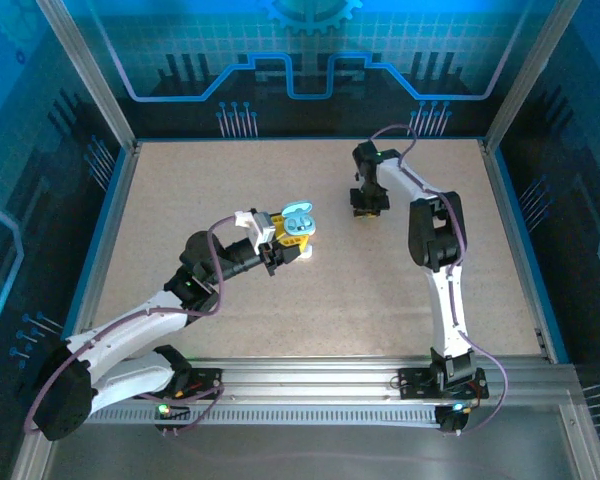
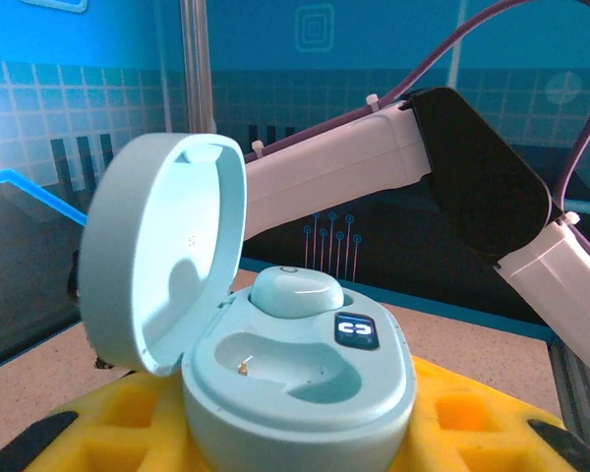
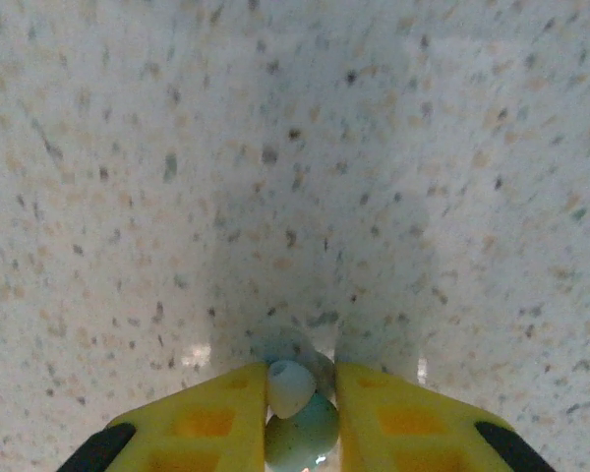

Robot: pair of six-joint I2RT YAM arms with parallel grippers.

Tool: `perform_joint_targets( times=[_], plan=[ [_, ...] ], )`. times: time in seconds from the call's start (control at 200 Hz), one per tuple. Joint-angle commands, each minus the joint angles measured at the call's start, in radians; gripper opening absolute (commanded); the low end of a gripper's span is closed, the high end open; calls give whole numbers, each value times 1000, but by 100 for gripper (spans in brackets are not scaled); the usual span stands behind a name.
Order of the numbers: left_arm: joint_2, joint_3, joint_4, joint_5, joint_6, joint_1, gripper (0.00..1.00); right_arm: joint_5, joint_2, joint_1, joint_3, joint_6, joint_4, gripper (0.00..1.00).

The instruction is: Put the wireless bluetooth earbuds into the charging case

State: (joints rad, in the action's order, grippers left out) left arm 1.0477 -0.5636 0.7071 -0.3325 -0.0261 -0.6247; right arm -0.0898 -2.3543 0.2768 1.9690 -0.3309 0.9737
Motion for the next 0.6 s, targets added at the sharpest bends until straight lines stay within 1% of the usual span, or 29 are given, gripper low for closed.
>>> perform_joint_targets(
  times=[0.0,0.18,0.405,0.495,0.595],
  plan=[
    [-10,-4,7,13,-5,-6,37,26,87,23,-87,32,25,21],
    [-14,-5,6,18,-8,-6,36,97,237,75,-277,69,-8,22],
    [-16,-9,5,21,-12,-6,36,104,432,204,-532,92,-3,23],
    [-15,-9,7,21,-11,-6,36,74,469,256,-596,92,14,23],
    [-13,-10,12,19,-10,-6,36,78,485,288,-641,70,16,24]
  ],
)
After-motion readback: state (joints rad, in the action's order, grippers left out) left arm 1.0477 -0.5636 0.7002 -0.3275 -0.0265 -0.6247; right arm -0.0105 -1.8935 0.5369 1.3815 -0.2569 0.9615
